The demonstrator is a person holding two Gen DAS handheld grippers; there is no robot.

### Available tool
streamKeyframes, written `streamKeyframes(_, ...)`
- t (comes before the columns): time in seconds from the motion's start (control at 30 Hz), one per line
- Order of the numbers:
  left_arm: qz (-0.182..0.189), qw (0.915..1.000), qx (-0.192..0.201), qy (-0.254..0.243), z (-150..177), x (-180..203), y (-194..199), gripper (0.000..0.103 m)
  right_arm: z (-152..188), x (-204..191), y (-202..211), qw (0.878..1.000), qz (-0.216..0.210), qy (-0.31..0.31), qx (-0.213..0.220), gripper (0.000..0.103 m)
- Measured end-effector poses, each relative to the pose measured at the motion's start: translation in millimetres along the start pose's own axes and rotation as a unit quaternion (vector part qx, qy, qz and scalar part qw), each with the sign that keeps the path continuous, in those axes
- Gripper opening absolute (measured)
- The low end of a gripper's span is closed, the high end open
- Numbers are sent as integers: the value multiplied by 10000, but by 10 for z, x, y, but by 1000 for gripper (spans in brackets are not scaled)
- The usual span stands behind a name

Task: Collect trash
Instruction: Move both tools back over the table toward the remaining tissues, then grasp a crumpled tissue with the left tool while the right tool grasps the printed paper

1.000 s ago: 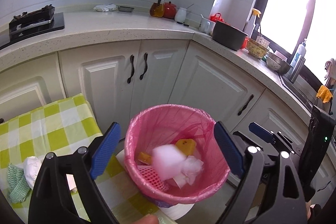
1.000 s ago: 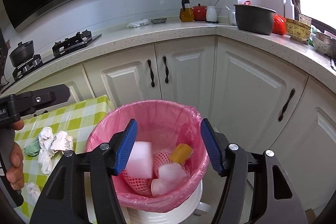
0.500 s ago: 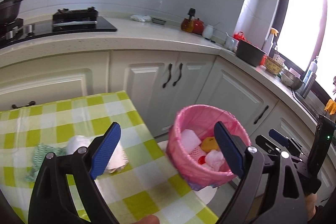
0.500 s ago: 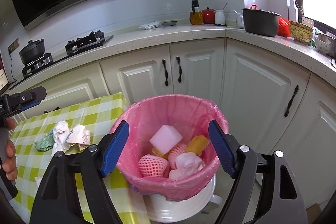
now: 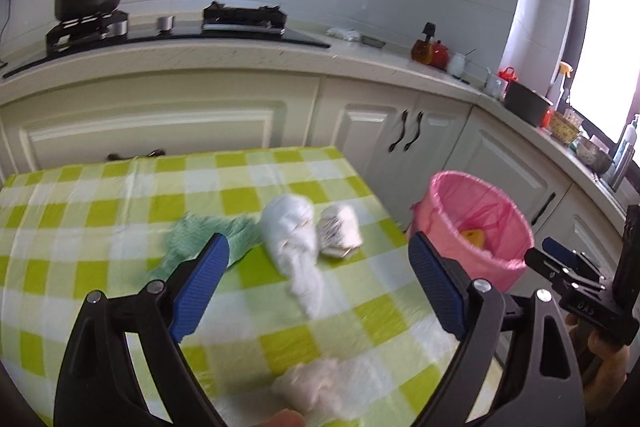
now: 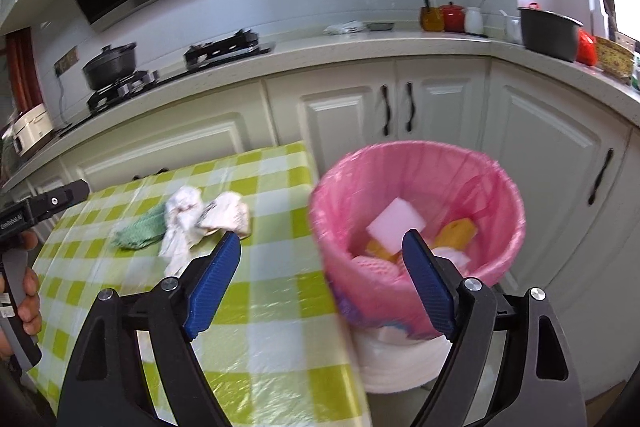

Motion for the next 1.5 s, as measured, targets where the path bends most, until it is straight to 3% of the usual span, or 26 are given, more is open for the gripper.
streamKeyframes(0.27, -133, 9986, -379, 358, 579, -393, 124, 88, 338, -522, -40, 9979, -380, 345, -388, 79)
streamKeyframes(0.53, 183, 9962, -767, 382, 894, -339, -57, 87, 316, -679, -111, 9975, -379, 426, -424, 79)
streamKeyframes(0.7, 320, 9942, -1000, 249, 1010, -210, -213, 71, 276, -744, -172, 9972, -398, 457, -439, 79)
streamKeyframes(0.87, 308, 9920, -1200, 231, 1111, -207, -346, 67, 244, -828, -246, 9966, -447, 524, -444, 80)
streamKeyframes(1.03, 271, 9903, -1334, 275, 1169, -273, -427, 52, 212, -903, -328, 9962, -499, 556, -457, 80)
streamKeyframes(1.2, 262, 9892, -1405, 311, 1190, -311, -466, 30, 180, -969, -404, 9958, -535, 578, -470, 80)
streamKeyframes(1.5, -145, 9926, -1151, 346, 1010, -489, -374, 27, 147, -1090, -568, 9952, -532, 614, -555, 80)
Point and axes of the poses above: each gripper's, at about its wrist camera, not at the fingertips, and y roughly against the way its jaws point, x to its right, z to its underside, the point moved 3 cm from there along -y, roughly the way its jaws point, and after that the axes turned 14 degrees about z, right-handed, at the moved point
